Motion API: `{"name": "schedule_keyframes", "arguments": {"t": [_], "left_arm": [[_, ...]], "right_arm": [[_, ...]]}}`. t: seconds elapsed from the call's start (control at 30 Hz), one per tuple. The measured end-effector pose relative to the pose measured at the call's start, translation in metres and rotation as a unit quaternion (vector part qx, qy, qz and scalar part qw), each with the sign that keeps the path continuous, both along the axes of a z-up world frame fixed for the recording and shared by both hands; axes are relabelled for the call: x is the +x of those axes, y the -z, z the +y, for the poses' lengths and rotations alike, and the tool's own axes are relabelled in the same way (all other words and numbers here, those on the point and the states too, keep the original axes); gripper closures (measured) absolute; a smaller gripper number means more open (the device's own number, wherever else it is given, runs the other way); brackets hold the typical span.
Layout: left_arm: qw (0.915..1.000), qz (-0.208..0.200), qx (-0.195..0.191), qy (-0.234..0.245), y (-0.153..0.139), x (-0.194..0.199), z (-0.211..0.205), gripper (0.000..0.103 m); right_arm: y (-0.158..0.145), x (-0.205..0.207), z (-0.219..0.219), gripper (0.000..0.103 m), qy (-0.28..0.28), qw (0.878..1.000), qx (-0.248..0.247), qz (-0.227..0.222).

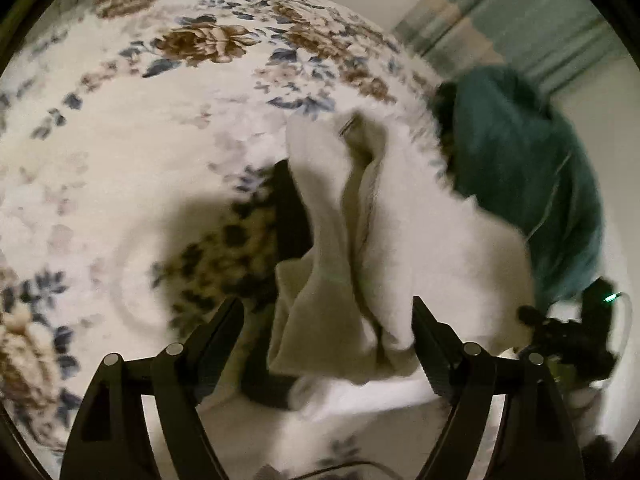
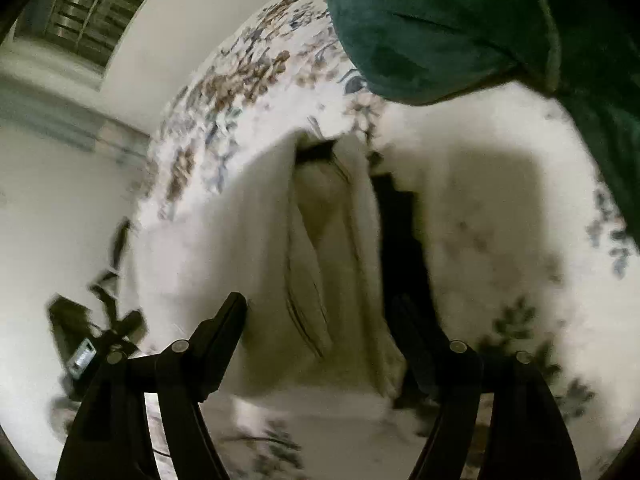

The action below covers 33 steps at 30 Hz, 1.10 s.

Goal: Fold small clothes
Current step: 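Place the folded shirt on top of the white towel stack and release both tools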

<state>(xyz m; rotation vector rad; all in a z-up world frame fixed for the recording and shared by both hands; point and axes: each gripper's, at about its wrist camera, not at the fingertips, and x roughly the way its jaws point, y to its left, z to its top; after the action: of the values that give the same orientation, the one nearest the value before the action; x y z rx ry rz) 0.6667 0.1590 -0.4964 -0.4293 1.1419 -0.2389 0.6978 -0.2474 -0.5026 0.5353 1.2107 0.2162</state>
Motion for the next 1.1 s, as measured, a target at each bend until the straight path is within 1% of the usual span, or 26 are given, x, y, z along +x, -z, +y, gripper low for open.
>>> {"name": "schedule_keyframes", "arguments": {"t": [0.07, 0.1, 0.13, 0.17, 0.2, 0.23, 0.27, 0.3, 0.33, 0.37, 0.43, 0.5, 0.57, 0.6, 0.7, 0.73, 0.8, 0.9, 0.93, 1.0, 1.03, 1.1], "left_arm": [[0.9998, 0.006, 0.018, -0.005, 0.002, -0.004, -0.001, 0.022], [0.9995, 0.002, 0.030, -0.008, -0.002, -0.006, -0.002, 0.022], [0.9989, -0.004, 0.045, -0.010, -0.006, -0.008, -0.005, 0.022], [0.9975, -0.015, 0.068, -0.014, -0.015, -0.012, -0.010, 0.022], [0.9949, -0.028, 0.095, -0.017, -0.027, -0.017, -0.017, 0.022], [0.9929, -0.037, 0.112, -0.018, -0.034, -0.020, -0.022, 0.018], [0.9900, -0.045, 0.132, -0.016, -0.042, -0.026, -0.030, 0.007], [0.9866, -0.050, 0.155, -0.014, -0.049, -0.031, -0.038, 0.001], [0.9831, -0.050, 0.175, -0.011, -0.057, -0.039, -0.046, 0.001], [0.9812, -0.048, 0.187, -0.008, -0.060, -0.043, -0.050, 0.001], [0.9750, -0.043, 0.218, -0.003, -0.076, -0.058, -0.062, 0.001], [0.9733, -0.043, 0.226, 0.000, -0.093, -0.072, -0.066, 0.001], [0.9718, -0.049, 0.231, -0.003, -0.111, -0.084, -0.069, 0.001], [0.9692, -0.054, 0.240, -0.008, -0.124, -0.095, -0.070, 0.001], [0.9679, -0.066, 0.242, -0.007, -0.160, -0.124, -0.075, 0.001], [0.9685, -0.072, 0.238, -0.008, -0.179, -0.139, -0.076, 0.001], [0.9665, -0.087, 0.241, -0.010, -0.209, -0.162, -0.080, 0.001], [0.9628, -0.119, 0.242, -0.017, -0.261, -0.201, -0.084, 0.001], [0.9620, -0.129, 0.240, -0.021, -0.280, -0.215, -0.085, 0.001], [0.9603, -0.144, 0.238, -0.025, -0.306, -0.236, -0.088, 0.001], [0.9585, -0.156, 0.237, -0.027, -0.327, -0.253, -0.089, 0.001], [0.9564, -0.170, 0.236, -0.031, -0.350, -0.272, -0.089, 0.001]], "right_arm": [[0.005, -0.015, 0.006, 0.026, -0.007, 0.999, -0.049, 0.007], [0.009, -0.022, 0.007, 0.026, -0.008, 0.997, -0.071, 0.016], [0.010, -0.026, 0.009, 0.026, -0.008, 0.996, -0.082, 0.018], [0.006, -0.032, 0.013, 0.025, -0.003, 0.994, -0.109, 0.015], [-0.002, -0.037, 0.018, 0.018, 0.001, 0.990, -0.142, 0.008], [-0.010, -0.042, 0.024, 0.006, 0.002, 0.985, -0.170, 0.002], [-0.027, -0.051, 0.036, 0.001, 0.007, 0.970, -0.241, -0.013], [-0.036, -0.055, 0.043, 0.000, 0.011, 0.961, -0.274, -0.022], [-0.049, -0.065, 0.054, 0.000, 0.015, 0.950, -0.312, -0.032], [-0.056, -0.069, 0.061, 0.000, 0.017, 0.946, -0.320, -0.036], [-0.070, -0.080, 0.070, 0.000, 0.022, 0.947, -0.319, -0.037], [-0.087, -0.093, 0.079, 0.000, 0.028, 0.945, -0.325, -0.036], [-0.108, -0.109, 0.085, 0.000, 0.026, 0.945, -0.323, -0.039], [-0.120, -0.116, 0.088, 0.000, 0.029, 0.945, -0.324, -0.042], [-0.167, -0.146, 0.101, 0.000, 0.034, 0.942, -0.329, -0.060], [-0.188, -0.159, 0.104, 0.000, 0.037, 0.940, -0.333, -0.069], [-0.234, -0.194, 0.107, 0.000, 0.042, 0.936, -0.337, -0.090], [-0.287, -0.234, 0.112, 0.000, 0.042, 0.931, -0.344, -0.116], [-0.310, -0.254, 0.114, 0.000, 0.041, 0.929, -0.344, -0.129], [-0.346, -0.283, 0.117, 0.000, 0.043, 0.927, -0.343, -0.147], [-0.367, -0.301, 0.119, 0.000, 0.044, 0.925, -0.343, -0.158], [-0.408, -0.339, 0.118, 0.000, 0.050, 0.921, -0.342, -0.181]]}}
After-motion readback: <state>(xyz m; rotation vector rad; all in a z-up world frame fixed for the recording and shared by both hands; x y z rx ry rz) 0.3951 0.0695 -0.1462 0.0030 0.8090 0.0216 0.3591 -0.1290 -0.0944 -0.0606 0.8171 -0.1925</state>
